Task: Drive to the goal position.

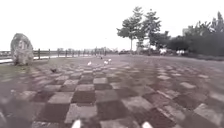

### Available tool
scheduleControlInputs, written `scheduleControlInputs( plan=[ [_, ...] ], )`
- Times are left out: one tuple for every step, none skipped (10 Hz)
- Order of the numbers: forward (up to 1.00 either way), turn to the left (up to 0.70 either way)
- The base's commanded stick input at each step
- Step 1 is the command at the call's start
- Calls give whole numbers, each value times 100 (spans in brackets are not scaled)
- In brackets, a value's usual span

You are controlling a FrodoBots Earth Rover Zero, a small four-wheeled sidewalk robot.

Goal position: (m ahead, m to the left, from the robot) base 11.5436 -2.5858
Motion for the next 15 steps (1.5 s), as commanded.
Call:
scheduleControlInputs(
  plan=[
    [85,1],
    [85,1],
    [85,-3],
    [85,-20],
    [85,-33],
    [85,-33],
    [85,-24],
    [85,1],
    [85,1],
    [85,1],
    [85,1],
    [85,1],
    [85,1],
    [85,1],
    [85,1]
  ],
)
